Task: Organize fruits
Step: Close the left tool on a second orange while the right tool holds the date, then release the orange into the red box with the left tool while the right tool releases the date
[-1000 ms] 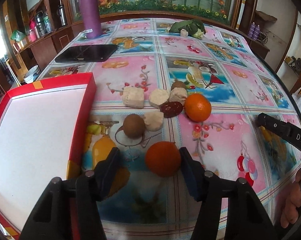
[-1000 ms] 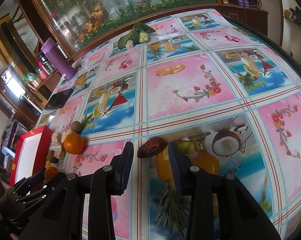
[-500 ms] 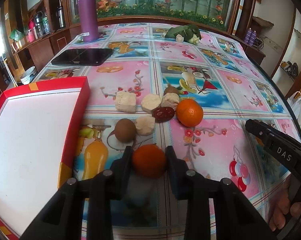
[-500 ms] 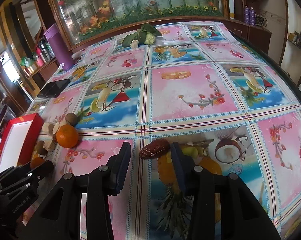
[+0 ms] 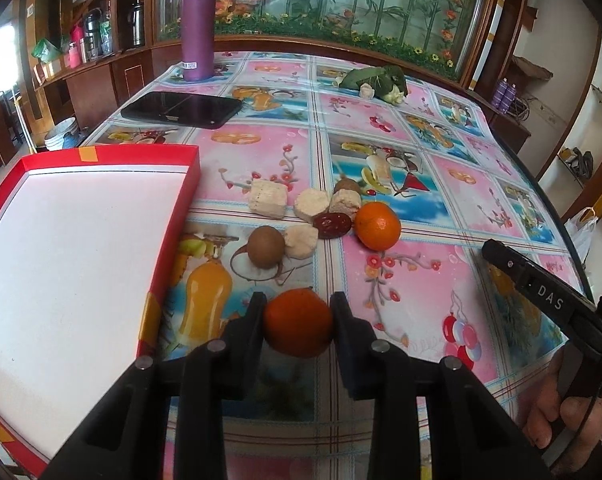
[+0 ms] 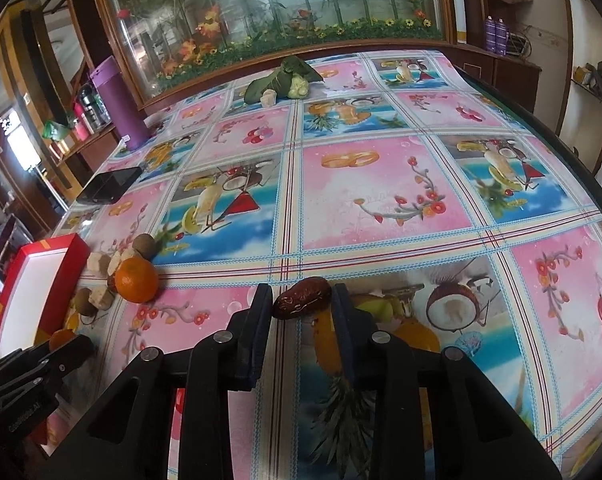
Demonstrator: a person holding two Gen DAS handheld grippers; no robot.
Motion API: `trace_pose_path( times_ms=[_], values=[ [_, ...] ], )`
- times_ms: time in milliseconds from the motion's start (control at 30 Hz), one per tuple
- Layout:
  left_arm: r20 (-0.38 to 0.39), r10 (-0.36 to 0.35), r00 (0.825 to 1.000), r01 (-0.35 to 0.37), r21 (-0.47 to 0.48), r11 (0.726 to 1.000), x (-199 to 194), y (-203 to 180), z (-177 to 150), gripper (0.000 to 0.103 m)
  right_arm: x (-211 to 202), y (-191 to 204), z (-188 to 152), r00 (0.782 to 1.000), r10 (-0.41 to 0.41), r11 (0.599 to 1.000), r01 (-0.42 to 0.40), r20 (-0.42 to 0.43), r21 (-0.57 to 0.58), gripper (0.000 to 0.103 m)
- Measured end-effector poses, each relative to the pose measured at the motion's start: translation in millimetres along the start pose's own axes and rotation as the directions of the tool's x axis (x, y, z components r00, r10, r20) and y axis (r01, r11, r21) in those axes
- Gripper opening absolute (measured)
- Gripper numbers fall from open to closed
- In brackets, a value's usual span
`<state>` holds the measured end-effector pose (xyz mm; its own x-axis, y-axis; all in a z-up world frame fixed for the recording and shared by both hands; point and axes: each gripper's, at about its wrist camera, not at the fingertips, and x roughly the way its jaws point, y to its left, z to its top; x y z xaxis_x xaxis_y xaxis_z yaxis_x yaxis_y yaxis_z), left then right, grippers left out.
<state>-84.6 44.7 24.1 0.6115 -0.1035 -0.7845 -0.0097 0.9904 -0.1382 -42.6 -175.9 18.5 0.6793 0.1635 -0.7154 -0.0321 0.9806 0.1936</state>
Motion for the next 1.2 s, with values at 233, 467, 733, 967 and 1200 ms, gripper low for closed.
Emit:
trace_pose_path(
  times_ms=[233,467,733,967,1200],
  values=[
    [0.106,0.007,0.994,-0.004,-0.03,1.0,-54.4,21.8,-5.4,0.035,-19.7,12.2,2.5,0.993,0.041,0.998,-0.034,0.111,-0.059,0.029],
    [0.174,0.119,0.978,-0.101,-0.108,0.989,-91.9,76.3,-16.4,0.035,-27.4,21.4,1.3,0.985,0.064,0.994,-0.048,0.158,-0.101,0.029],
    [0.16,0.212,0.964,-0.182,-0.183,0.966,-100.7,133.7,-35.2,0.035,-30.6,47.6,-9.4,0.979,0.175,0.984,-0.171,0.104,-0.043,0.029],
    [0.147,0.278,0.949,-0.242,-0.219,0.945,-100.9,169.8,-47.1,0.035,-47.9,166.0,-37.6,0.939,0.343,0.912,-0.331,0.01,-0.242,0.029],
    [0.112,0.307,0.945,-0.278,-0.219,0.935,-93.1,190.3,-54.5,0.035,-42.9,255.2,-55.5,0.914,0.386,0.848,-0.404,-0.122,-0.345,0.029]
  ],
)
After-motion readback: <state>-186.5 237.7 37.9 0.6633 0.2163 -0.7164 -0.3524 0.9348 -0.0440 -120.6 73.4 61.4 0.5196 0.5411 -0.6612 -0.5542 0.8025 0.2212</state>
